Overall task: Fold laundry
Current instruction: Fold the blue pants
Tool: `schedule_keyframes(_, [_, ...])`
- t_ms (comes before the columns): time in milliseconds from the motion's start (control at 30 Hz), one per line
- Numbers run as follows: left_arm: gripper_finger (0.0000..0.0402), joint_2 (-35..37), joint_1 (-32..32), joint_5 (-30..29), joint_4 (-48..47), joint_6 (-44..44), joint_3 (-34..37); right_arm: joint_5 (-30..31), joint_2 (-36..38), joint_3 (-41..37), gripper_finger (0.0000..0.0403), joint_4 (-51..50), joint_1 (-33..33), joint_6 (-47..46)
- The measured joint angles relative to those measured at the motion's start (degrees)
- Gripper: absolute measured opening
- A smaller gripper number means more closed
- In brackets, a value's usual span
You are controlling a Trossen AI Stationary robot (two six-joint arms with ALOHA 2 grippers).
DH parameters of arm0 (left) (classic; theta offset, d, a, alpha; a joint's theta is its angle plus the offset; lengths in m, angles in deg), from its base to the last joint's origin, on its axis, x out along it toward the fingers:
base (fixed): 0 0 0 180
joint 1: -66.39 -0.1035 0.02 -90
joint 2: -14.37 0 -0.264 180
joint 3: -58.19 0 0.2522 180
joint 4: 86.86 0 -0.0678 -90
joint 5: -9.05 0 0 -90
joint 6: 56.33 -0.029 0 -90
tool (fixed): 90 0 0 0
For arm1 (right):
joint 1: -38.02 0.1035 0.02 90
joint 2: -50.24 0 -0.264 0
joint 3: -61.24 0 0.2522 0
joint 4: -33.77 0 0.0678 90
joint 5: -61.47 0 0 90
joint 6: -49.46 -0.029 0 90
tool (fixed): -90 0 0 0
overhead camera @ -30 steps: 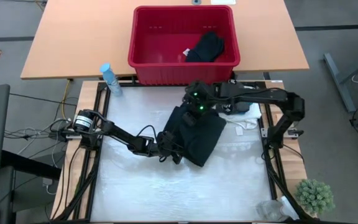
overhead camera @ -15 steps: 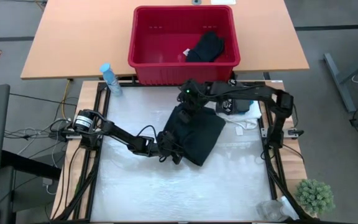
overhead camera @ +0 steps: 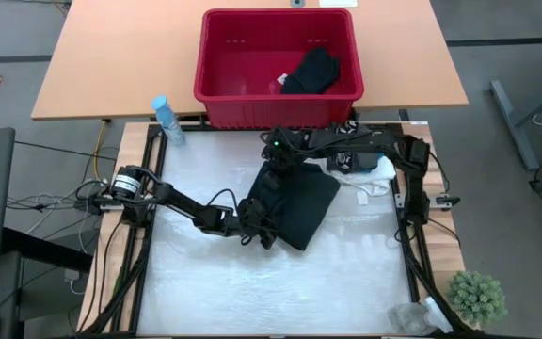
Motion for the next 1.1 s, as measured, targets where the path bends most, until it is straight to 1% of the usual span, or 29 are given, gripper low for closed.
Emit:
schedule_keyframes(100, [0.0,0.0,0.0,0.16,0.01,0.0,0.0,-0.16,-1.36,0.01,0.0084,1.15,-0.47,0.53])
schedule_keyframes(233, [0.0,0.0,0.0,0.21,0.03,0.04,0.0,0.49,-2.74,0.04,0.0098,3.76,-0.53,1.47])
schedule_keyframes(433, [0.0,0.0,0.0,0.68,0.05,0.09,0.0,1.46,-2.93,0.07,0.011,10.91,-1.83,1.48])
schedule_keyframes(567, [0.0,0.0,0.02,1.89,0.06,0.33,0.0,1.66,-2.93,0.1,0.0112,13.18,-3.94,1.47])
schedule_keyframes(667, [0.0,0.0,0.04,2.39,-0.15,0.34,0.0,0.06,-2.19,0.96,0.0112,10.28,-5.73,1.88])
schedule_keyframes(800, [0.0,0.0,0.01,2.35,-0.39,0.49,0.03,1.33,2.36,2.79,0.0109,3.71,-6.94,7.24])
schedule_keyframes(933, [0.0,0.0,-0.6,3.01,-0.39,0.55,0.04,3.7,7.62,4.13,0.0107,-11.17,-6.59,12.72])
schedule_keyframes(1000, [0.0,0.0,-0.72,3.15,-0.39,0.33,0.04,6.39,9.17,4.06,0.0106,-18.93,-5.43,16.01])
schedule_keyframes(1100, [0.0,0.0,-0.91,3.13,-0.37,-0.31,0.07,15.02,9.64,4.0,0.0106,-26.22,-2.49,23.66])
